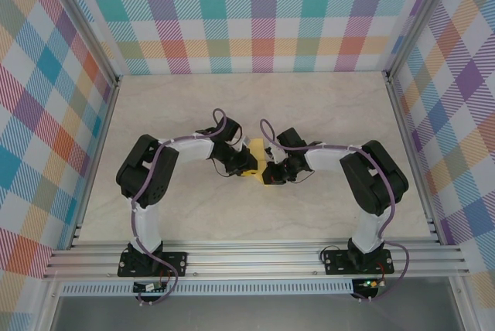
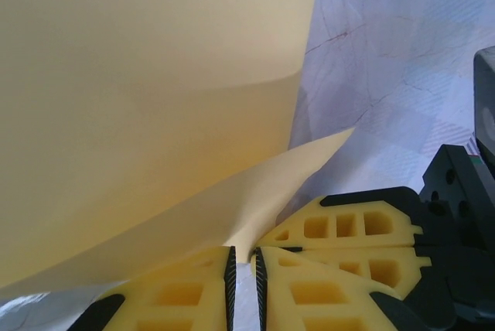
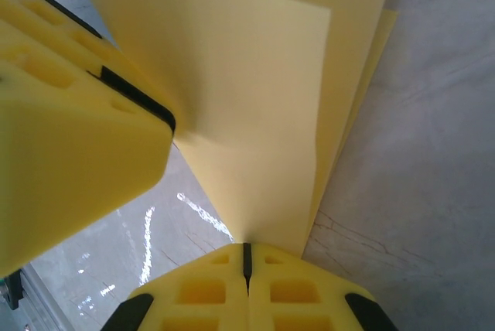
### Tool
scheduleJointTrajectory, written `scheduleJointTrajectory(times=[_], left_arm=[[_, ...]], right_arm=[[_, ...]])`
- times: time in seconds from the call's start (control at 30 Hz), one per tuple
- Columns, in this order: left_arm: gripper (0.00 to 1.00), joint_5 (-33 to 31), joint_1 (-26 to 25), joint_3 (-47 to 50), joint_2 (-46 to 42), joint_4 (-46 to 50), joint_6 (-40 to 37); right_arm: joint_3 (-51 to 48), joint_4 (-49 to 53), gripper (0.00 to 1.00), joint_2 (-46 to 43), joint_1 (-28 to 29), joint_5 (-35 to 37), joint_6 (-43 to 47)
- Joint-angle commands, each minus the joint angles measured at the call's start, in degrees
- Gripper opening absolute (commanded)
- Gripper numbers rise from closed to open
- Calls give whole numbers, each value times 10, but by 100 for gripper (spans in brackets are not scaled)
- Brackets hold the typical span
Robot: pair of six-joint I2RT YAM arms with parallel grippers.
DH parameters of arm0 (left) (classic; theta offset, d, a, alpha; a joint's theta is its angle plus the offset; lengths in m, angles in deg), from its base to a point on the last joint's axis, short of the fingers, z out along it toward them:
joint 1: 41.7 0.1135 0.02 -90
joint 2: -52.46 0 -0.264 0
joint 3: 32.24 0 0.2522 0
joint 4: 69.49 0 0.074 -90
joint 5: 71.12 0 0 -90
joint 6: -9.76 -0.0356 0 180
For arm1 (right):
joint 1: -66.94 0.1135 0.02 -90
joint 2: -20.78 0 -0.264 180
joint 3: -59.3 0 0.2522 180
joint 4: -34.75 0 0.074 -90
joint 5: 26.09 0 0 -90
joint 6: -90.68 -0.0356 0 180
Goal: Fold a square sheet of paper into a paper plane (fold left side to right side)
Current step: Third fold the triangle at the center of the table.
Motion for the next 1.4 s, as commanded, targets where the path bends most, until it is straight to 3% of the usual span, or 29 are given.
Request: scheduleJointTrajectory(times=[0.0, 0.57, 0.77, 1.37], left_arm=[[16, 11, -12, -11, 15, -2, 2], [12, -98, -4, 0, 37, 68, -68], [10, -128, 21, -1, 34, 74, -86], [9, -128, 136, -3, 34, 72, -135]], right_arm=[[-6, 36, 0, 26, -2, 21, 6], [-6, 66, 0, 27, -2, 47, 14], [-7, 72, 0, 27, -2, 52, 15], [-8, 72, 0, 33, -2, 52, 11]])
